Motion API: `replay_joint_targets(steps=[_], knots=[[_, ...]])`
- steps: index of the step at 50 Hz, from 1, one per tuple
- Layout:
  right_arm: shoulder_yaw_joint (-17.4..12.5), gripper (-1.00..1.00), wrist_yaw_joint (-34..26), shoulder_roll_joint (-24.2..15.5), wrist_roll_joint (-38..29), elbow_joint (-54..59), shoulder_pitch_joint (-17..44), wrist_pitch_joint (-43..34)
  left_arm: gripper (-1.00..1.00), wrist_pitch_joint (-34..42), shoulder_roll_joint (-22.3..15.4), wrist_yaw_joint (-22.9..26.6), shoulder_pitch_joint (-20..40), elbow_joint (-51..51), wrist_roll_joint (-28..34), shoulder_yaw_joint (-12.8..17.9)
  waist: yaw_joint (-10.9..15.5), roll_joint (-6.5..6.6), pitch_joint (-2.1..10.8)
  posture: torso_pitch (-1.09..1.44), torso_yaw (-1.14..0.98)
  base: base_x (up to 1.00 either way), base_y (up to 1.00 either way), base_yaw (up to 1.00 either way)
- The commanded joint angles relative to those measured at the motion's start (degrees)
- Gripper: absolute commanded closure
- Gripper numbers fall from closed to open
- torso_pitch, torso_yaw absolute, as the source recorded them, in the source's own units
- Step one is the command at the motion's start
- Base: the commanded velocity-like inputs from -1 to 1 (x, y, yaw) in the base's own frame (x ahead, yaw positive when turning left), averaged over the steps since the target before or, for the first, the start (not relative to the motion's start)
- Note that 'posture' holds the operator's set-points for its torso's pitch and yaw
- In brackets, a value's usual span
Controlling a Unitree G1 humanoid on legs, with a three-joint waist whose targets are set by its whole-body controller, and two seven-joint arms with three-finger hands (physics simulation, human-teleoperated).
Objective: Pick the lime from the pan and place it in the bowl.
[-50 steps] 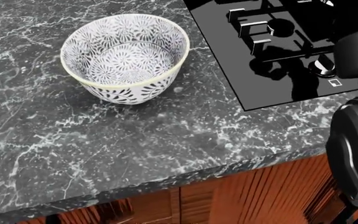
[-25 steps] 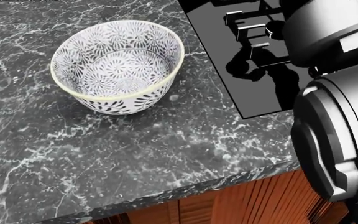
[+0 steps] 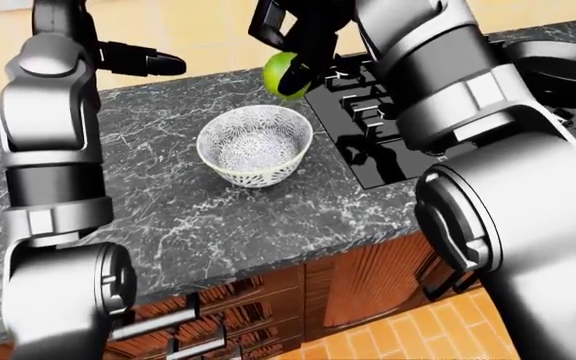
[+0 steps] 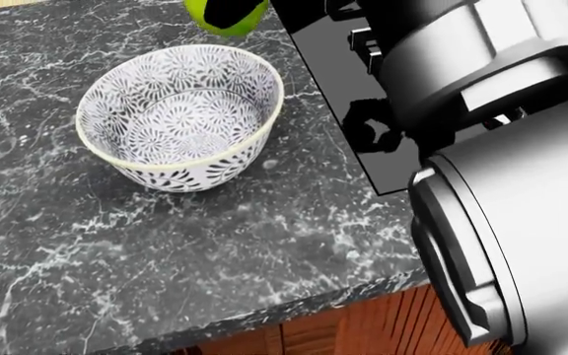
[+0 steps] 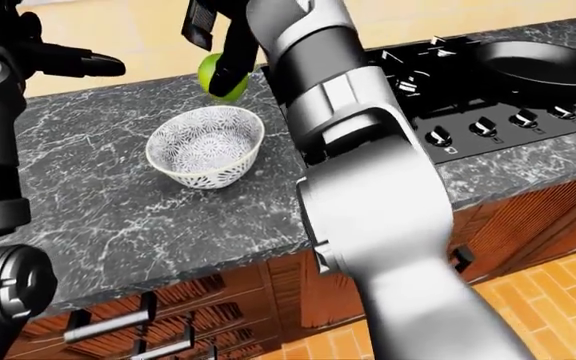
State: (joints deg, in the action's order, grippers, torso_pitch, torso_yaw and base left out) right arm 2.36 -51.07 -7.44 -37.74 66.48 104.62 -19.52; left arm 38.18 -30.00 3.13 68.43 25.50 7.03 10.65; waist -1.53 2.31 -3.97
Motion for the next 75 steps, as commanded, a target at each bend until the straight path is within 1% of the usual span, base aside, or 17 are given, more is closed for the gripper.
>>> replay_joint_targets(steps=[1,10,17,28,34,49,65,75], knots=[[-0.43,1.0,-1.1,-0.16,-0.31,-2.34,2.42,0.38,-1.0,-1.77,-1.03,-0.31,2.07,-2.1,0.23,0.34,-0.05,0.39,2.02,0.0,0.0,0.0,0.0,0.0],[-0.47,1.0,-3.63,1.59,-1.02,-2.46,2.54,0.3,-1.0,-2.35,-1.47,-0.3,2.25,-1.19,0.17,0.39,-0.33,0.89,2.1,0.0,0.0,0.0,0.0,0.0],[-0.92,1.0,-2.06,2.74,-0.73,-0.94,2.95,1.76,-1.0,-2.92,-1.45,-0.45,2.53,-0.27,0.08,0.41,-0.37,1.16,2.18,0.0,0.0,0.0,0.0,0.0],[-1.4,1.0,4.08,4.22,0.17,1.47,2.77,4.21,-1.0,-3.54,-1.96,-0.54,1.81,0.0,-0.44,0.87,-0.19,1.16,2.45,0.0,0.0,0.0,0.0,0.0],[-1.23,1.0,5.05,4.96,0.4,2.15,2.23,4.86,-1.0,-3.13,-2.39,-0.57,1.5,-0.6,-0.71,1.03,-0.12,1.17,2.6,0.0,0.0,0.0,0.0,0.0],[-1.06,1.0,6.62,5.99,0.75,2.68,-0.05,6.17,-1.0,-2.9,-2.13,-0.76,1.11,-1.14,-0.95,0.86,-0.04,1.1,2.78,0.0,0.0,0.0,0.0,0.0],[-0.56,1.0,7.41,7.66,0.6,2.56,-1.94,6.54,-1.0,-3.29,-1.99,-0.73,1.92,-0.16,-0.95,0.64,-0.29,1.32,2.73,0.0,0.0,0.0,0.0,0.0],[-0.45,1.0,8.75,8.65,0.6,3.01,-3.86,7.42,-1.0,-3.35,-2.15,-0.65,1.41,-0.43,-1.08,0.86,-0.51,1.55,2.75,0.0,0.0,0.0,0.0,0.0]])
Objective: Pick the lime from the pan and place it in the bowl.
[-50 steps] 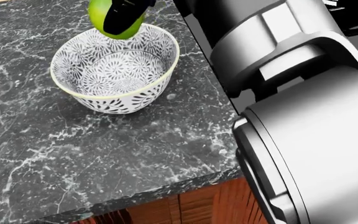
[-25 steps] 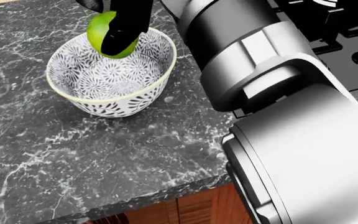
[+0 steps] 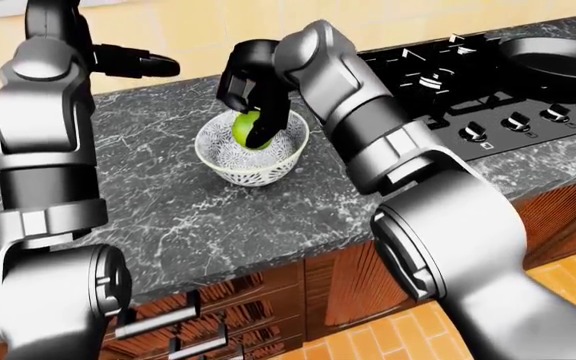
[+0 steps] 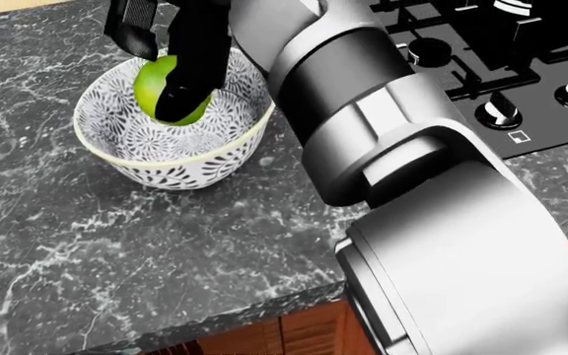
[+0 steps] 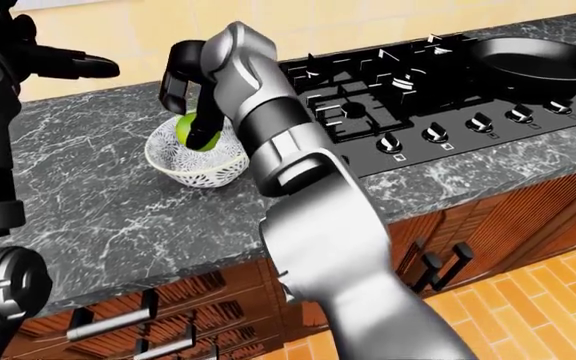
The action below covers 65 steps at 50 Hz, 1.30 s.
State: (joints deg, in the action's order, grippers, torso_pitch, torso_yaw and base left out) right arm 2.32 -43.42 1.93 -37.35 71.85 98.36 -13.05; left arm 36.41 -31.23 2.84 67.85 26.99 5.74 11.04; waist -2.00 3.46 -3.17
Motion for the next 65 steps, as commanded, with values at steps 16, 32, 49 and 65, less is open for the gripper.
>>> replay_joint_targets(steps=[16,32,49,65], knots=[[-0.2,-1.0,1.02,-0.3,-0.1,-2.12,1.3,0.69,-1.0,-1.97,-0.96,-0.51,1.65,-1.66,-0.02,0.51,-0.1,0.57,2.1,0.0,0.0,0.0,0.0,0.0],[0.01,-1.0,0.33,0.2,-0.7,-2.23,1.98,-0.13,-1.0,-2.19,-1.86,-0.45,1.57,-1.3,-0.87,0.93,0.07,0.59,2.17,0.0,0.0,0.0,0.0,0.0],[-0.95,-1.0,-0.17,-1.96,0.2,-3.17,5.11,-1.45,-1.0,-0.83,-1.74,-0.34,1.37,-3.09,-0.86,0.82,0.15,0.4,2.04,0.0,0.0,0.0,0.0,0.0],[-2.16,-1.0,1.61,-7.22,1.87,-4.85,2.39,-2.06,-1.0,-0.57,-1.5,-0.44,1.69,-3.25,-0.56,0.67,0.34,-0.13,2.04,0.0,0.0,0.0,0.0,0.0]])
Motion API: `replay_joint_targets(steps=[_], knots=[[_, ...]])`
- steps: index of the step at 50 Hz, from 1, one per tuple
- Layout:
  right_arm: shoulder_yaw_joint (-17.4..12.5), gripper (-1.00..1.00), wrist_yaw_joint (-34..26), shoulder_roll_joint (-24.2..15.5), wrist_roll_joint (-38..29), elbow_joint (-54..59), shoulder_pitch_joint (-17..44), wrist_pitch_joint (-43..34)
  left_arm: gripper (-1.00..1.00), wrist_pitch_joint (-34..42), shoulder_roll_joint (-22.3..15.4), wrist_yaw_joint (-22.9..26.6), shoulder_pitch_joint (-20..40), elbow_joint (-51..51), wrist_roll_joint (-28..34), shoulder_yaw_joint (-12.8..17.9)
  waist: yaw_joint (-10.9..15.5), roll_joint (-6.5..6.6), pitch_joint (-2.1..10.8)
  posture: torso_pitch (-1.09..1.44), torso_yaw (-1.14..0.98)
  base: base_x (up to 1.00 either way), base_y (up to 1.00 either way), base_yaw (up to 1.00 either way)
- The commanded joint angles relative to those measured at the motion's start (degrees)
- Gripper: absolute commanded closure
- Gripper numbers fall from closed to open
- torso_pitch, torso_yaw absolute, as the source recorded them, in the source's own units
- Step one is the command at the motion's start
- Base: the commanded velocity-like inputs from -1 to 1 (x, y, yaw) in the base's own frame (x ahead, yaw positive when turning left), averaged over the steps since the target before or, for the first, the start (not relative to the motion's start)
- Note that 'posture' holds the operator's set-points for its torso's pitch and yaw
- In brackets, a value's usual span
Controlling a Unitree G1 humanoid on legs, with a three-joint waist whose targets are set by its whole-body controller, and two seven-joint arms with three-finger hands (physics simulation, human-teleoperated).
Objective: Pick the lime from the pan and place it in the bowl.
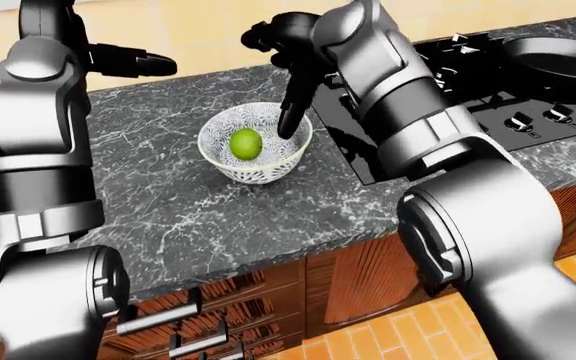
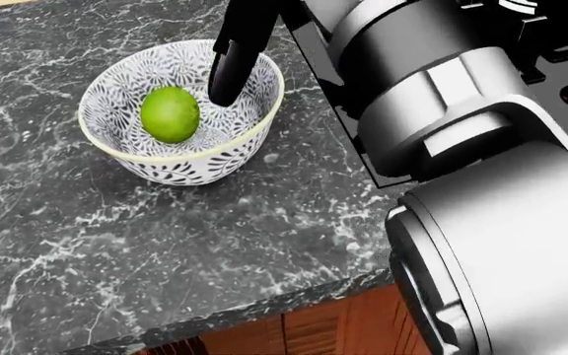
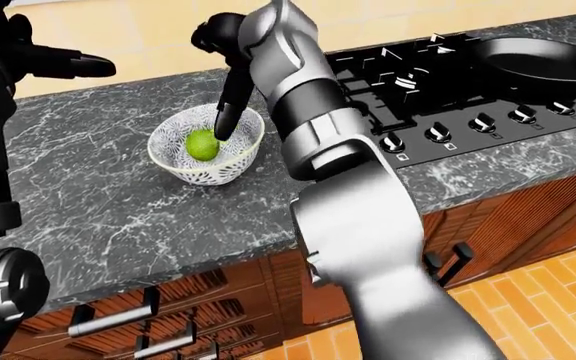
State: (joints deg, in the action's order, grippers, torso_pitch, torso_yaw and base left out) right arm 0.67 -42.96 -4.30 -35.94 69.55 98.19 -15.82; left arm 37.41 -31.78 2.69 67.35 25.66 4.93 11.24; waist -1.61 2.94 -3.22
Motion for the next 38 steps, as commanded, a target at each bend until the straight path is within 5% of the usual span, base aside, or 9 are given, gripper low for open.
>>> replay_joint_targets(steps=[1,38], knots=[[-0.65,-1.0,1.3,-1.48,0.63,-2.6,2.55,0.61,-1.0,-1.6,-0.93,-0.3,2.18,-1.92,0.29,0.43,-0.03,0.34,2.1,0.0,0.0,0.0,0.0,0.0],[-5.14,-1.0,10.5,-16.79,9.66,-13.84,0.78,-9.08,-1.0,-0.58,0.27,0.09,2.99,-2.53,1.54,-0.29,0.95,-1.55,1.85,0.0,0.0,0.0,0.0,0.0]])
